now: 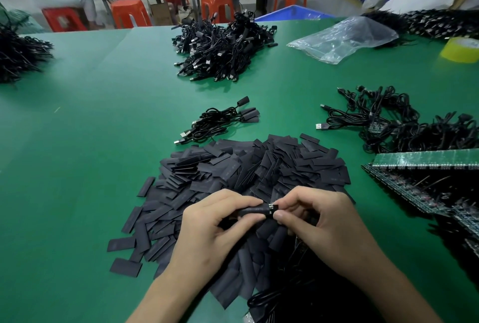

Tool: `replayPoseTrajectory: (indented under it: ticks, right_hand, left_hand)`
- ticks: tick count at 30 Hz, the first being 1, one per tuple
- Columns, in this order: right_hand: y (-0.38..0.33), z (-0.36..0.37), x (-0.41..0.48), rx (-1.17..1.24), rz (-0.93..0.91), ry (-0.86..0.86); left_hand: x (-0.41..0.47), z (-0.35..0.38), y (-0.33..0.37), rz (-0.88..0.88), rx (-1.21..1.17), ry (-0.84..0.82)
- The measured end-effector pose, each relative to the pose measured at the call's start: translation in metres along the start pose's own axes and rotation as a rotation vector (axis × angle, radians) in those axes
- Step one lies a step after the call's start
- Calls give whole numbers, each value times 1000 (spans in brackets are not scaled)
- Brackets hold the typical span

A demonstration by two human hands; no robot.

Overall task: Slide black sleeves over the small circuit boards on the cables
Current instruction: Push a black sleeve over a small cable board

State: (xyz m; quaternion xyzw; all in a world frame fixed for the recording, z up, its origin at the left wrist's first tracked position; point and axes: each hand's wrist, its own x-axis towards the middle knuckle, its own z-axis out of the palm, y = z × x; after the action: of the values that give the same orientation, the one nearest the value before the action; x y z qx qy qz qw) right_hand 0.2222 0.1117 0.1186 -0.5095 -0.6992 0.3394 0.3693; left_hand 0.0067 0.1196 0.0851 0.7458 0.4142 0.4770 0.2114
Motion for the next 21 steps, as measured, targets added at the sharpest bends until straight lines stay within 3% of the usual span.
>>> replayPoseTrajectory:
  ticks: [6,21]
  right_hand:
    - [1,5,0,-66,-27,10]
    - [-1,5,3,334,139,-6]
  left_hand:
    - [0,1,0,34,27,-11]
    - [0,3,18,-109,41,273]
